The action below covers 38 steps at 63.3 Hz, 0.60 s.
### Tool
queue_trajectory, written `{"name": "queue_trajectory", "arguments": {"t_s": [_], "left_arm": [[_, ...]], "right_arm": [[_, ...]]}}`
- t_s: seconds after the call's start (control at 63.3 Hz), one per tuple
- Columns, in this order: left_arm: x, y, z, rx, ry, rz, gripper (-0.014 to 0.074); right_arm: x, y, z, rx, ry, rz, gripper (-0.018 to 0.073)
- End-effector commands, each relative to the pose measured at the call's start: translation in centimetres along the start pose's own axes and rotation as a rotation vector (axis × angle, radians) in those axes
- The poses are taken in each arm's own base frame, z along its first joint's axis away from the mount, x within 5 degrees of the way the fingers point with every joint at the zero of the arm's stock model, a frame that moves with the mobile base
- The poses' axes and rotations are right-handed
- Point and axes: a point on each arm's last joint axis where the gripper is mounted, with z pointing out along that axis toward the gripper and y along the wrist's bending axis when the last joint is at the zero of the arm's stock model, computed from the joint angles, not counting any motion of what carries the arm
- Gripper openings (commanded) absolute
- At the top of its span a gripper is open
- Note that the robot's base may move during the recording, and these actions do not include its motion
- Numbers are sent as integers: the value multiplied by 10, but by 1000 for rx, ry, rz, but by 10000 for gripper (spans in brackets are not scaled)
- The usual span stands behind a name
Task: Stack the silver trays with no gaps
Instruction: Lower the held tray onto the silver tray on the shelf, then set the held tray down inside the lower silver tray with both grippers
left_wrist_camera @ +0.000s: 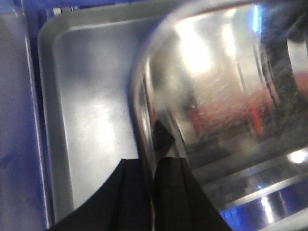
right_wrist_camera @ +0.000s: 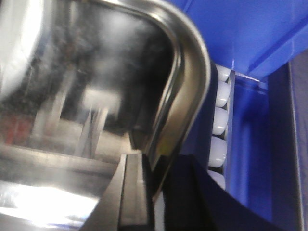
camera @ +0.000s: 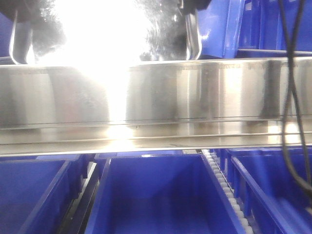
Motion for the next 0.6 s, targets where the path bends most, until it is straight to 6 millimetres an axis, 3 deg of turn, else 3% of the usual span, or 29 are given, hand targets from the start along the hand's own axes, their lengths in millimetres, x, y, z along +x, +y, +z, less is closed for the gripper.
{"name": "queue_trajectory", "arguments": {"t_s": [0.0,0.111,0.364,0.585], "left_arm": [[-3,1,-8,-14,-34,30,-16],[-1,-7,-12,1,-42,54,-16],[1,-46,-28,12,-112,156,-16],[-2,-45,-31,-63,-153,112,-16]], "right_arm": [[1,-11,-2,90,28,-77,-81],[3,-12,-3,100,45,-96,-81],[-2,-17,-20,72,-24,-84,-81],[-3,-20,-26,65,-47,-79,-81]]}}
